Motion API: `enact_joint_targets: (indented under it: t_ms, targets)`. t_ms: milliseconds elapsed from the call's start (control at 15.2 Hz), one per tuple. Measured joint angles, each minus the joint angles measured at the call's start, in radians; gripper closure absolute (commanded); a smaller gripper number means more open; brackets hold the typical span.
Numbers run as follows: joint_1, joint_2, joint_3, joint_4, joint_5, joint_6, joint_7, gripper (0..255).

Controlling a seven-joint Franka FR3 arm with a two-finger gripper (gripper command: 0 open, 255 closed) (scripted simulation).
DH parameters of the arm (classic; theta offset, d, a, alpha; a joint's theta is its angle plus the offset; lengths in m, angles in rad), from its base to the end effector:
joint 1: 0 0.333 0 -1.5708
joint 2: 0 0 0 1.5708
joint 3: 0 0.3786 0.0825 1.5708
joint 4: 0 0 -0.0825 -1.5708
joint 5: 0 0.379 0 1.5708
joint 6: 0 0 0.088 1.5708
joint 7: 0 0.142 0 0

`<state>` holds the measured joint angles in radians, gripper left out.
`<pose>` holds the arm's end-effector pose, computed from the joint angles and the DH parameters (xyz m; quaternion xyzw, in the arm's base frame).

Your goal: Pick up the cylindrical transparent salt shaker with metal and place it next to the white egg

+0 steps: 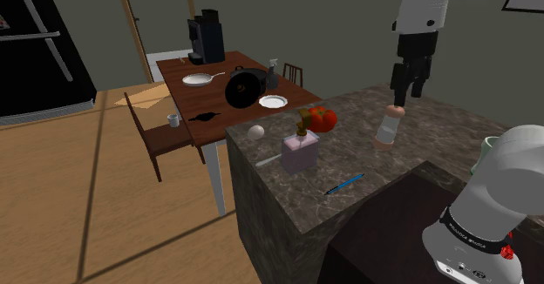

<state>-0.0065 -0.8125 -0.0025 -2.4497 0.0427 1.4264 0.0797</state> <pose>0.2219 0.0043 0.5533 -0.9933 0.0428 0.1059 0.0185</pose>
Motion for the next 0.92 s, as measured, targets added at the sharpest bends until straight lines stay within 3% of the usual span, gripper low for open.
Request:
enact_joint_targets:
  t_ms: [330,924]
  targets:
    - [-0.022,0.047,-0.066,-0.006,-0.049,0.047,-0.074,0]
    - [-0.072,0.278,-0.257,0.058,-0.155,0.200,-0.295,0]
